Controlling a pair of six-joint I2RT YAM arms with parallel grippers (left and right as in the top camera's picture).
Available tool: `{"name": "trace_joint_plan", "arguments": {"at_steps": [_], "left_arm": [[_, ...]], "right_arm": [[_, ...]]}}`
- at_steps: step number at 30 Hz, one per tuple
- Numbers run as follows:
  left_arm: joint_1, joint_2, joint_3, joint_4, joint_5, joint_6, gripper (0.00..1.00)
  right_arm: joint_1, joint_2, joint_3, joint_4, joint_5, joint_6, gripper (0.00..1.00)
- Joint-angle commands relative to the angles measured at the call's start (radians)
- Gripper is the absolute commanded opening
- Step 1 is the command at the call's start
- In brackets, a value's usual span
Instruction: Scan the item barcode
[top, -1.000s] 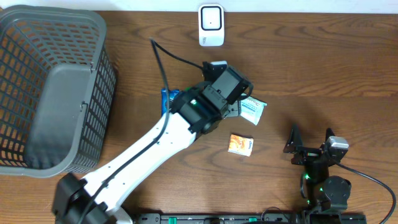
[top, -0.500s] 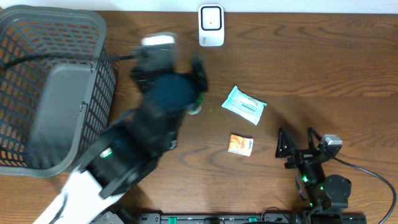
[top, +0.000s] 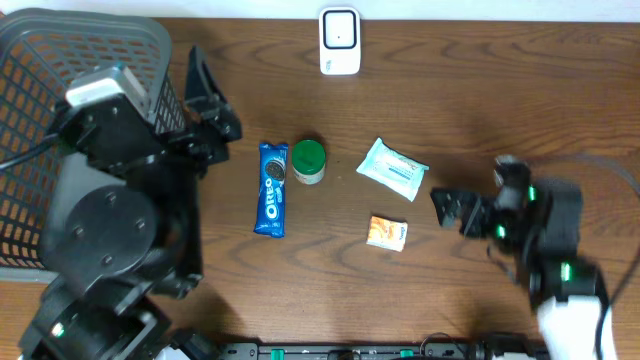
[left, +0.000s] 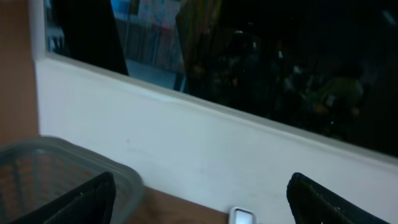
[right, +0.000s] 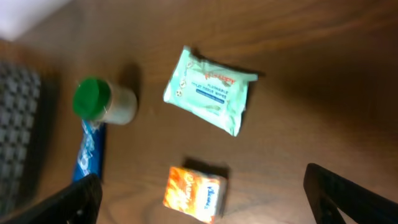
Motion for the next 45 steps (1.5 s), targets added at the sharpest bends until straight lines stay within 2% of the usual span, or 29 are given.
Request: {"name": "trace_joint_plan", "arguments": {"at_steps": [1,2,4,6,12,14,17,20,23,26,30,31,33,34,35,36,37,38,40,41,42,45], "left_arm": [[0.005,-0.051,0.010,0.000,-0.021,0.122,0.88],[0.005,-0.063,0.010,-0.002,-0.021,0.122,0.88],[0.005,-0.082,0.010,-0.004,-0.021,0.122,0.88],[0.005,-0.100,0.010,-0.005,-0.021,0.122,0.88],[0.005,-0.129,0.010,-0.013,-0.021,0.122,0.89],[0.005,-0.129,0.010,-0.017,-0.021,0.122,0.88],[0.005,-0.129,0.010,-0.020,-0.021,0.122,0.89],[0.005,-0.129,0.010,-0.020,-0.021,0.122,0.88],[0.005,-0.129,0.010,-0.020,-0.021,0.122,0.88],[0.005,-0.129,0.010,-0.020,-0.024,0.126,0.88],[0.005,-0.130,0.010,-0.008,-0.074,0.126,0.89],[0.005,-0.131,0.010,-0.008,-0.073,0.126,0.89],[0.005,-0.131,0.010,-0.008,-0.073,0.126,0.89],[0.005,-0.131,0.010,-0.008,-0.074,0.126,0.88],[0.005,-0.131,0.010,-0.008,-0.074,0.126,0.88],[0.005,-0.131,0.010,-0.008,-0.074,0.126,0.89],[0.005,-0.131,0.010,-0.008,-0.074,0.126,0.88],[0.005,-0.131,0.010,-0.008,-0.074,0.126,0.89],[0.005,-0.131,0.010,-0.008,-0.074,0.126,0.89],[0.005,-0.131,0.010,-0.008,-0.073,0.126,0.89],[0.005,-0.131,0.010,-0.008,-0.073,0.126,0.89],[0.005,-0.131,0.010,-0.008,-0.073,0.126,0.89]], "right_arm": [[0.011,0.221,0.105,-0.037,-0.093,-0.195,0.99],[0.012,0.278,0.110,-0.021,-0.128,-0.199,0.99],[0.021,0.379,0.124,0.016,-0.182,-0.326,0.99],[0.054,0.451,0.151,0.001,-0.090,-0.344,0.99],[0.329,0.570,0.284,0.002,0.475,-0.407,0.99],[0.422,0.586,0.319,0.021,0.601,-0.444,0.99],[0.582,0.650,0.327,0.132,0.900,-0.591,0.99],[0.586,0.747,0.327,0.143,0.895,-0.613,0.98],[0.599,0.822,0.327,0.143,0.895,-0.613,0.89],[0.600,0.874,0.327,0.172,0.887,-0.640,0.86],[0.599,0.959,0.327,0.179,0.862,-0.640,0.75],[0.599,0.979,0.327,0.185,0.862,-0.640,0.68],[0.600,1.006,0.327,0.193,0.862,-0.638,0.46],[0.600,1.011,0.327,0.191,0.863,-0.603,0.23],[0.600,0.996,0.327,0.192,0.863,-0.552,0.16],[0.599,0.973,0.328,0.189,0.861,-0.505,0.01],[0.591,0.936,0.341,0.152,0.823,-0.474,0.01],[0.570,0.888,0.373,0.079,0.682,-0.468,0.01],[0.456,0.796,0.526,-0.204,0.167,-0.436,0.01],[0.381,0.792,0.581,-0.310,-0.023,-0.437,0.01],[0.278,0.792,0.595,-0.388,-0.283,-0.497,0.01],[0.080,0.802,0.579,-0.536,-0.680,-0.782,0.01]]}}
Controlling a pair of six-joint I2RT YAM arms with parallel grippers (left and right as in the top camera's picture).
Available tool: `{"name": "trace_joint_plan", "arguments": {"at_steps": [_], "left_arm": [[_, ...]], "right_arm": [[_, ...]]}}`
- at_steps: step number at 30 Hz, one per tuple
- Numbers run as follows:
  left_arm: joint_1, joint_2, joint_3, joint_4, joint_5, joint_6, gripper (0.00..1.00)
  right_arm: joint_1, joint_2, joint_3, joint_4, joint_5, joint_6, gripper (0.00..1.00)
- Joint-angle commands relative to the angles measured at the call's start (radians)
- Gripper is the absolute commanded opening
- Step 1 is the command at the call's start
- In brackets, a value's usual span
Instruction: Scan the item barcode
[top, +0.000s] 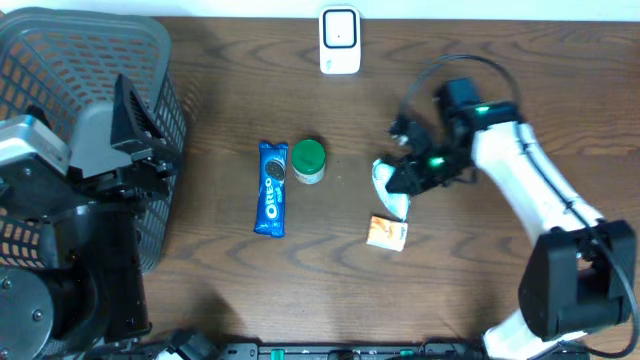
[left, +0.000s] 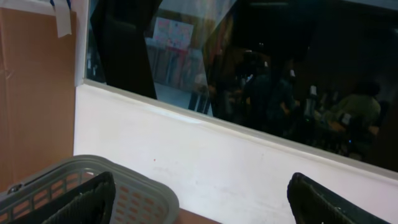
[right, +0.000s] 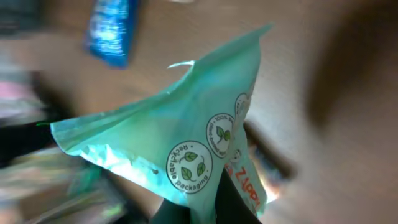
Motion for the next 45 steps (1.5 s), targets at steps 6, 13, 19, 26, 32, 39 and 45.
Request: {"name": "trace_joint_plan", "arguments": {"at_steps": [6,13,19,26,32,39,45], "left_arm": [[0.005,-0.003,0.010,0.002,-0.013,0.018,0.89],[0.005,-0.003,0.009,0.002,-0.013,0.018,0.88],[0.005,-0.003,0.001,0.003,-0.013,0.018,0.88],[0.005,-0.003,0.001,0.003,-0.013,0.018,0.89],[0.005,-0.003,0.001,0.003,-0.013,0.018,0.89],[0.005,-0.003,0.001,0.003,-0.013,0.018,0.88],[0.005,-0.003,0.001,0.006,-0.013,0.018,0.89]], "right_arm": [[-0.092,0.000,-0.175,-0.042,-0.655,-0.866,0.01],[-0.014,0.000,-0.204,-0.107,-0.761,-1.006,0.01],[-0.015,0.000,-0.204,-0.143,-0.735,-0.995,0.11],[-0.014,0.000,-0.204,-0.137,-0.699,-0.995,0.39],[0.188,0.000,-0.068,0.121,-0.047,-0.136,0.70],[0.708,-0.001,-0.058,0.079,0.855,0.018,0.70],[0.925,-0.001,-0.119,0.119,1.035,0.072,0.70]]}}
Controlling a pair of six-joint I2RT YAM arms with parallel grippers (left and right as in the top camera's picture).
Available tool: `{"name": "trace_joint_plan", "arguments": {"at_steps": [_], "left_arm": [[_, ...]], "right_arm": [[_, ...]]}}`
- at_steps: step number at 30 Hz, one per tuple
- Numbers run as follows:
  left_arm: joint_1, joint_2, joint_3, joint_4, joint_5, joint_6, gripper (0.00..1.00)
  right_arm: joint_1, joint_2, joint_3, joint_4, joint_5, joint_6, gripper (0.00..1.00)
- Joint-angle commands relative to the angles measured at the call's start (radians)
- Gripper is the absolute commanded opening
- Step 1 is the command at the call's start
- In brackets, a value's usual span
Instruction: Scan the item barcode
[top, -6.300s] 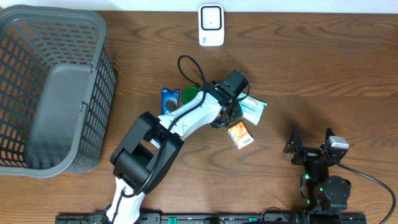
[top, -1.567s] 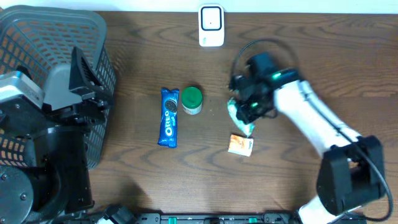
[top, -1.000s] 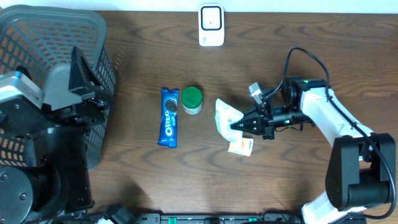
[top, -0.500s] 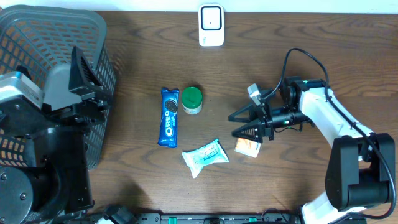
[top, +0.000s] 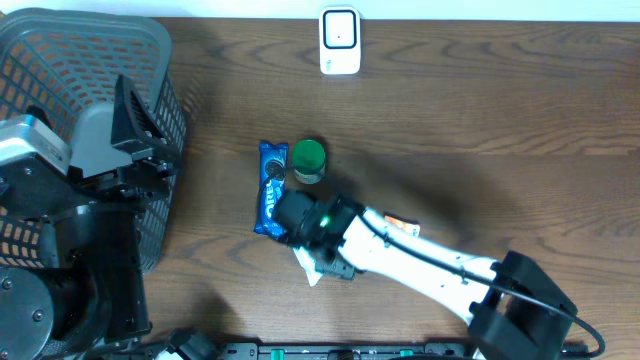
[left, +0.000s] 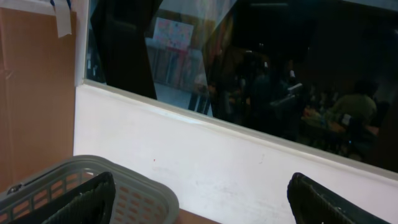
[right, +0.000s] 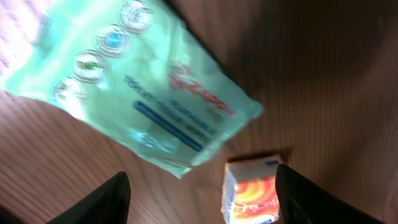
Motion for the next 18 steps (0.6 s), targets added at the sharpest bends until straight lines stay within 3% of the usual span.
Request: {"name": "trace_joint_plan", "arguments": {"at_steps": [1,5,10,12,13,14,16,18], "left_arm": [[0.005,-0.003,0.001,0.005,-0.013,0.018,0.89],[0.005,-0.003,0.001,0.005,-0.013,0.018,0.89],[0.005,-0.003,0.001,0.005,-0.013,0.018,0.89],[0.005,-0.003,0.001,0.005,-0.013,0.018,0.89],[0.005,-0.003,0.001,0.005,-0.013,0.018,0.89],[0.005,-0.003,0.001,0.005,-0.013,0.018,0.89],[0.005,-0.003,0.001,0.005,-0.013,0.018,0.89],[0.005,-0.003,0.001,0.005,-0.013,0.018,0.89]], "right_arm": [[0.063,-0.005,-0.071,0.046,0.101,0.024,0.70],[0.097,-0.005,-0.169,0.150,0.124,0.024,0.70],[0.089,-0.005,-0.305,0.402,0.143,-0.051,0.58],[0.089,-0.004,-0.338,0.435,0.156,-0.051,0.39],[0.089,-0.004,-0.353,0.446,0.179,-0.047,0.16],[0.087,-0.005,-0.353,0.447,0.199,-0.008,0.01],[0.073,-0.019,-0.308,0.410,0.061,0.021,0.01],[0.018,-0.046,-0.211,0.284,-0.211,-0.006,0.01]]}}
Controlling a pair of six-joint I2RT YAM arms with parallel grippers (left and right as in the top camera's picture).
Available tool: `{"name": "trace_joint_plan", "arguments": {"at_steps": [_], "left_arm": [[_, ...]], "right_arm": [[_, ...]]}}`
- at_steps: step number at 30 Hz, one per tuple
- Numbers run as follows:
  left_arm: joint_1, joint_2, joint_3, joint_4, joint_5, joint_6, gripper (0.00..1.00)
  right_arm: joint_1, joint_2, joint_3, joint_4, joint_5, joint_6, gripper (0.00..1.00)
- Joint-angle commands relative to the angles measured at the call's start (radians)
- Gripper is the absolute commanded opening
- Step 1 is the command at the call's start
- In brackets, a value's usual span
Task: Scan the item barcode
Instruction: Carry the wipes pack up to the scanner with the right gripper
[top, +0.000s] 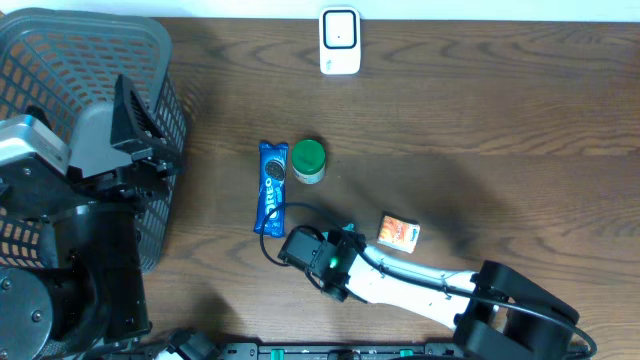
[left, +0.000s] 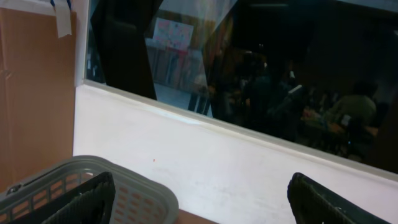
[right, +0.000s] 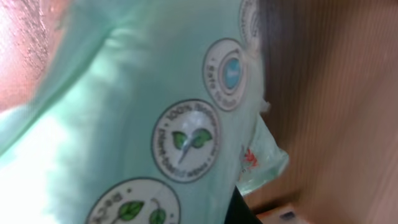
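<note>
A mint-green wipes packet (right: 143, 106) printed with round leaf badges fills the right wrist view, very close to the camera. My right gripper (right: 239, 210) is shut on it, and one dark finger shows at the bottom edge. In the overhead view the right gripper (top: 303, 247) lies low over the table's front centre and hides the packet. The white scanner (top: 340, 42) stands at the far edge. My left gripper (left: 208, 199) is open, held high and facing a white wall and a dark window.
A blue Oreo pack (top: 272, 188) and a green-lidded jar (top: 308, 160) lie mid-table. An orange packet (top: 399, 232) lies just right of the right arm. A grey mesh basket (top: 60, 60) fills the left side, with the bulky left arm in front of it.
My right gripper was open above the wipes packet, which lay flat beside the orange packet. Now it is shut on the packet, which fills its view. The left arm has not moved.
First the packet lay right of the jar, with my right gripper open to its right. Then the gripper was shut on it and held it up there. Later the packet lay at the front centre under the open gripper, and now the gripper holds it again.
</note>
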Motion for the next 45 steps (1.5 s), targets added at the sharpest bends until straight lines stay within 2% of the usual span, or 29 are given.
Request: {"name": "trace_joint_plan", "arguments": {"at_steps": [1,2,3,5,7,12,14,16,18,19,20,21,22,24,25,27,33,34,39,45], "left_arm": [[0.005,-0.003,0.002,0.003,-0.013,0.018,0.89],[0.005,-0.003,0.002,0.003,-0.013,0.018,0.89],[0.005,-0.003,0.002,0.003,-0.013,0.018,0.89],[0.005,-0.003,0.002,0.003,-0.013,0.018,0.89],[0.005,-0.003,0.001,0.003,-0.013,0.018,0.89],[0.005,-0.003,0.001,0.002,-0.013,0.018,0.89],[0.005,-0.003,0.001,0.002,-0.013,0.018,0.89],[0.005,-0.003,0.000,0.002,-0.013,0.018,0.89],[0.005,-0.003,-0.002,0.002,-0.013,0.018,0.89],[0.005,-0.003,-0.003,0.002,-0.013,0.018,0.89],[0.005,-0.003,-0.003,0.002,-0.013,0.018,0.89],[0.005,-0.002,-0.003,0.002,-0.013,0.018,0.89],[0.005,-0.002,-0.004,0.002,-0.013,0.018,0.89],[0.005,-0.002,-0.005,0.002,-0.013,0.018,0.89],[0.005,-0.002,-0.005,0.002,-0.013,0.018,0.89],[0.005,-0.002,-0.006,0.002,-0.013,0.018,0.89],[0.005,-0.002,-0.010,0.003,-0.013,0.018,0.89],[0.005,-0.002,-0.010,0.003,-0.013,0.018,0.89],[0.005,-0.002,-0.010,0.002,-0.013,0.018,0.89],[0.005,-0.002,-0.010,-0.014,-0.014,0.018,0.89]], "right_arm": [[-0.108,-0.040,0.128,-0.166,-0.513,-0.047,0.01],[-0.154,-0.053,0.159,-0.216,-0.634,-0.083,0.01],[-0.264,-0.079,0.201,-0.292,-0.862,-0.157,0.01],[-0.360,-0.100,0.206,-0.322,-1.035,-0.230,0.01],[-0.508,-0.105,0.204,-0.365,-1.286,-0.396,0.01],[-0.735,-0.091,0.202,-0.420,-1.635,-0.628,0.01],[-0.774,-0.091,0.202,-0.420,-1.742,-0.658,0.01],[-0.778,-0.091,0.202,-0.404,-1.733,-0.660,0.01],[-0.778,-0.091,0.203,-0.318,-1.717,-0.634,0.01],[-0.779,-0.091,0.204,-0.239,-1.685,-0.551,0.01],[-0.780,-0.091,0.205,-0.111,-1.603,-0.371,0.01],[-0.779,-0.091,0.204,0.082,-1.412,-0.072,0.01],[-0.772,-0.091,0.205,0.221,-1.235,0.120,0.01],[-0.762,-0.092,0.236,0.349,-1.138,0.151,0.01],[-0.756,-0.092,0.270,0.360,-0.974,0.181,0.01],[-0.738,-0.091,0.306,0.354,-0.742,0.182,0.01],[-0.690,-0.083,0.328,0.367,-0.333,0.108,0.01],[-0.673,-0.053,0.328,0.432,-0.168,0.063,0.01],[-0.651,0.058,0.389,0.562,-0.073,-0.035,0.01],[-0.649,0.300,0.678,0.533,0.047,-0.169,0.01]]}}
